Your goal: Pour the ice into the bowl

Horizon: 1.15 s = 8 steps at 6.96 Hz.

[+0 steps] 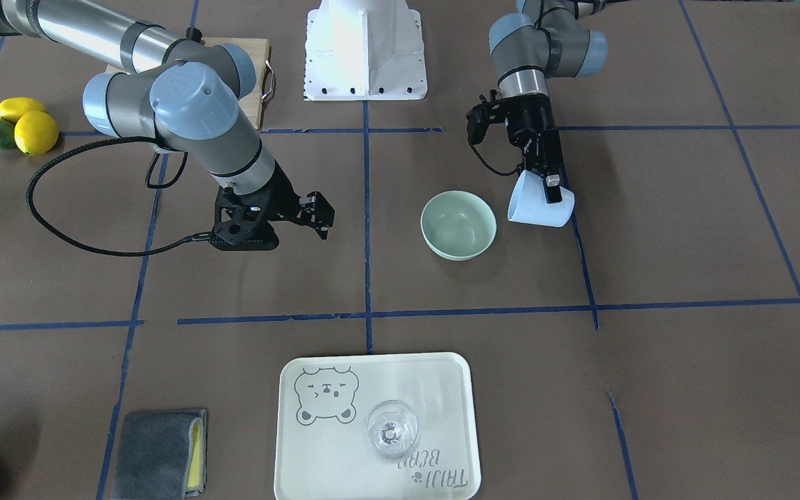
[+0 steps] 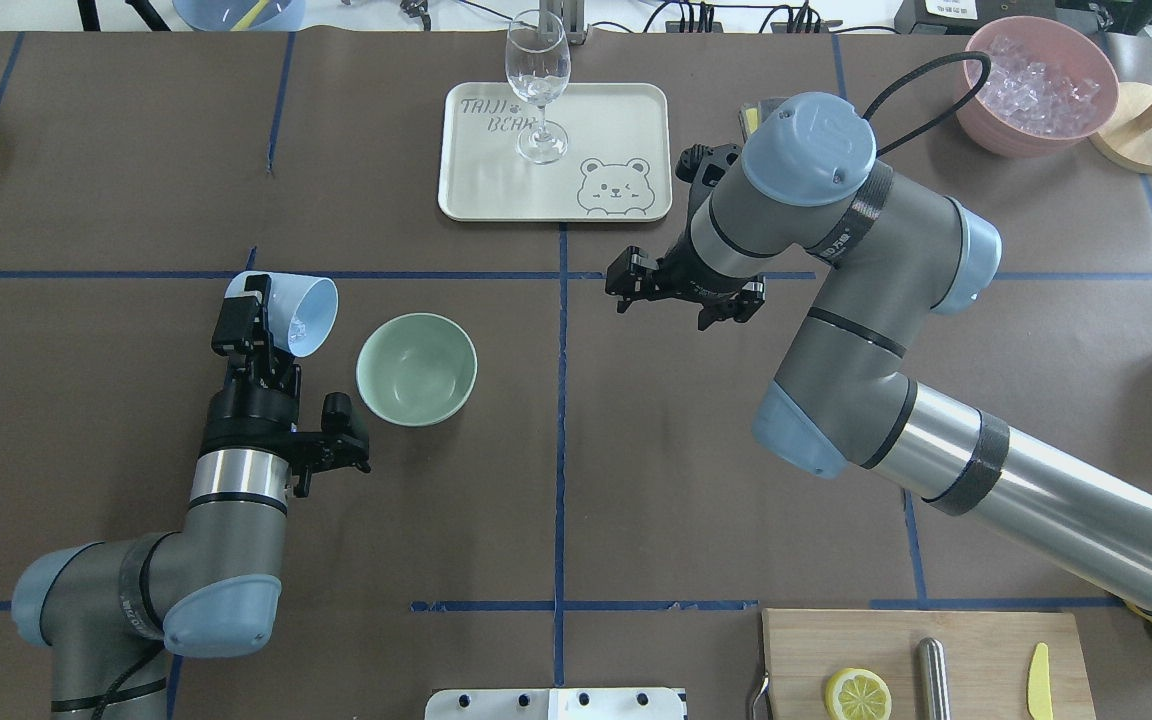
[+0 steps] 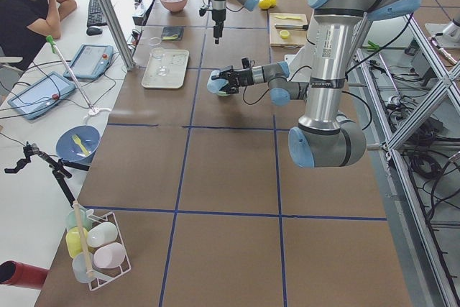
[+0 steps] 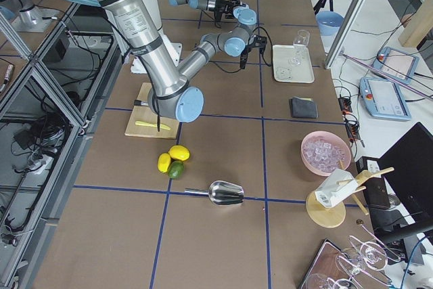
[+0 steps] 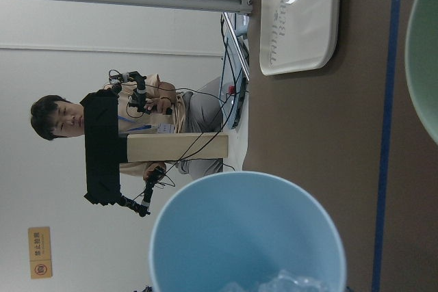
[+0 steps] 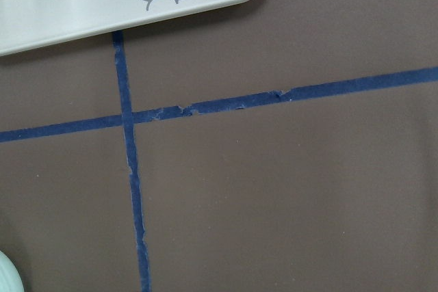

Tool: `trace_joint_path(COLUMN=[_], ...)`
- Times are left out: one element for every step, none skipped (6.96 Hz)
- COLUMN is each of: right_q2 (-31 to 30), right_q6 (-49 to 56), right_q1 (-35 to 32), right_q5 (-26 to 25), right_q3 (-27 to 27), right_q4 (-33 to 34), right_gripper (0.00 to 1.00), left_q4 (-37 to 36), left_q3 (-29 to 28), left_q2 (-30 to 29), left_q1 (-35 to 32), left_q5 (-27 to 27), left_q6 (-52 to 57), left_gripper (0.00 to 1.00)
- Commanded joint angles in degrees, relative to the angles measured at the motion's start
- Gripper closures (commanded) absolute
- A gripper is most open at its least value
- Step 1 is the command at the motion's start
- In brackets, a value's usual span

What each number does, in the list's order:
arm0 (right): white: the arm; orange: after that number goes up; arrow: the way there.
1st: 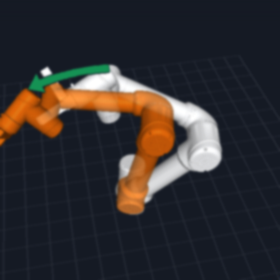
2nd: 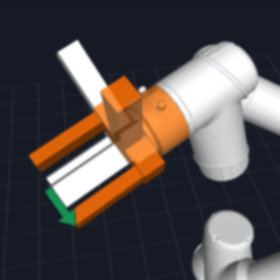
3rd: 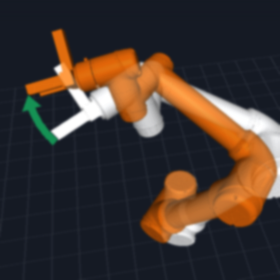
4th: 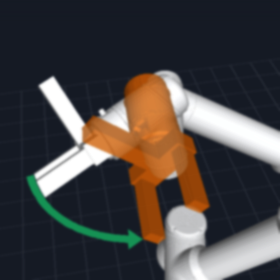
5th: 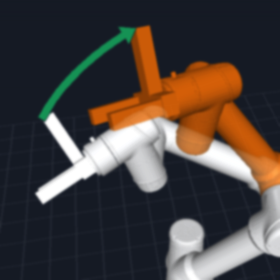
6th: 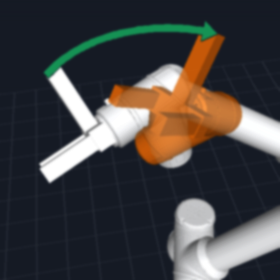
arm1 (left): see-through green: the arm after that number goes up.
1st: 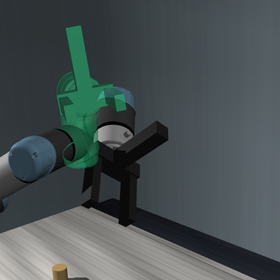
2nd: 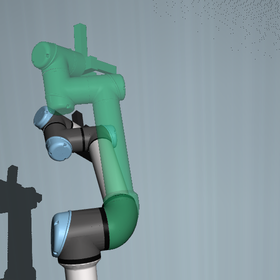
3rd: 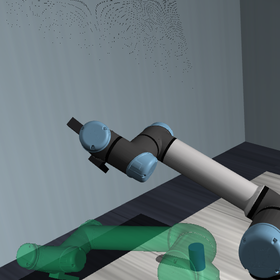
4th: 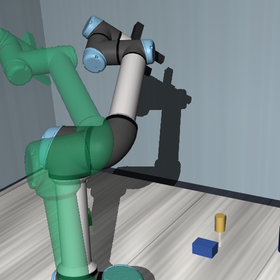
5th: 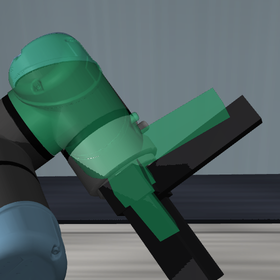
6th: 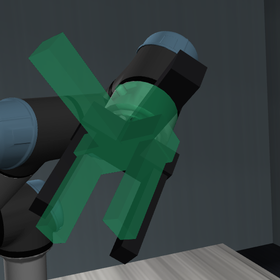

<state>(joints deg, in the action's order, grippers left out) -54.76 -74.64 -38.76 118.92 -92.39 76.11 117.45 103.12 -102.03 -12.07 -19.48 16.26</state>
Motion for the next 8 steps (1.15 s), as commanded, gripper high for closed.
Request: trace_joint_path(right_q2=[-0.1, -0.1, -0.1, -0.1, -0.1, -0.1, -0.2, -0.2], right_q6=[-0.2, -0.3, -0.5, -0.8, -0.8, -0.8, -0.8, -0.7], right_q1=[0.0, 0.0, 0.0, 0.0, 0.0, 0.0, 0.0, 0.0], right_q5=[0.0, 0.0, 0.0, -0.1, -0.1, 0.0, 0.0, -0.1], right_q3=[-0.1, -0.1, -0.1, -0.4, -0.4, -0.4, -0.4, -0.3], right_q4=[0.0, 0.0, 0.0, 0.0, 0.0, 0.0, 0.0, 0.0], right_gripper=[0.0, 0.0, 0.0, 0.0, 0.0, 0.0, 0.0, 0.0], left_q4=[0.0, 0.0, 0.0, 0.0, 0.0, 0.0, 0.0, 0.0], left_q3=[-0.7, -0.7, -0.7, -0.7, -0.6, -0.5, -0.6, -0.7], left_q2=[-0.4, -0.8, -1.1, -1.1, -1.4, -1.6, -2.4, -2.5], left_q1=[0.1, 0.1, 0.2, 0.2, 0.2, 0.3, 1.0, 1.4], left_q5=[2.1, 2.9, 3.0, 3.1, 3.1, 3.1, 3.1, 3.1], left_q6=[9.2, 12.8, 14.0, 16.8, 18.0, 20.5, 22.2, 22.3], left_gripper=[1.0, 1.0, 1.0, 1.0, 1.0, 1.0, 1.0, 1.0])
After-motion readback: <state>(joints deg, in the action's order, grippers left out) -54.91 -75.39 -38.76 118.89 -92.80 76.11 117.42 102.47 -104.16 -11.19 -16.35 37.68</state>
